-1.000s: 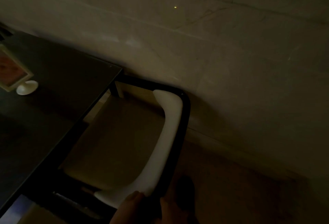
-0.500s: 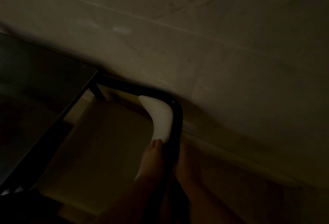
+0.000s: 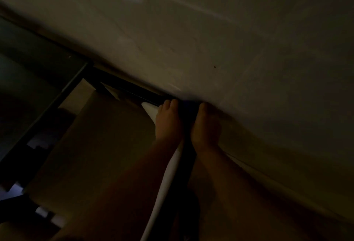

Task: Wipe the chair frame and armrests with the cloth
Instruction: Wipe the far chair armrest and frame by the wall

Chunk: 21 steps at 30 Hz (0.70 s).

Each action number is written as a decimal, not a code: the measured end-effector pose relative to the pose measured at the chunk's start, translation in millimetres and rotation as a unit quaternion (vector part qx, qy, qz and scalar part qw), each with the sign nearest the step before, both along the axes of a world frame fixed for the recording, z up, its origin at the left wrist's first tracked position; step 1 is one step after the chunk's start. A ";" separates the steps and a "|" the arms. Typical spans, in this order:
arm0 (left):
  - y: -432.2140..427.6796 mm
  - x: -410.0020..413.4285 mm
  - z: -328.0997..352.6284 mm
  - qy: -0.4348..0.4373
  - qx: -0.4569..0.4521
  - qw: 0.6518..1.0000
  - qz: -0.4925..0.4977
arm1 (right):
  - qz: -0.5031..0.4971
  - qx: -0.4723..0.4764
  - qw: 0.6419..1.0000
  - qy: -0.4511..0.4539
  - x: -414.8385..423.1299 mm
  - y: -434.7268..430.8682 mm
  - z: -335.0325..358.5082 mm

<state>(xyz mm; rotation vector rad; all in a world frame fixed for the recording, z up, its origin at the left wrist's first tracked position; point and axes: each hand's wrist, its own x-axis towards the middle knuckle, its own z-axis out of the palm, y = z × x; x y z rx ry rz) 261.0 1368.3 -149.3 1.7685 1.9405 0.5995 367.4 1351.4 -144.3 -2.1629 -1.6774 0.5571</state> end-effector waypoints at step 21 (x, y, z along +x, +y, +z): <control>-78.5 48.1 -15.6 0.134 -0.054 0.941 -0.305 | -0.160 -0.181 0.956 0.166 71.4 -111.0 -32.0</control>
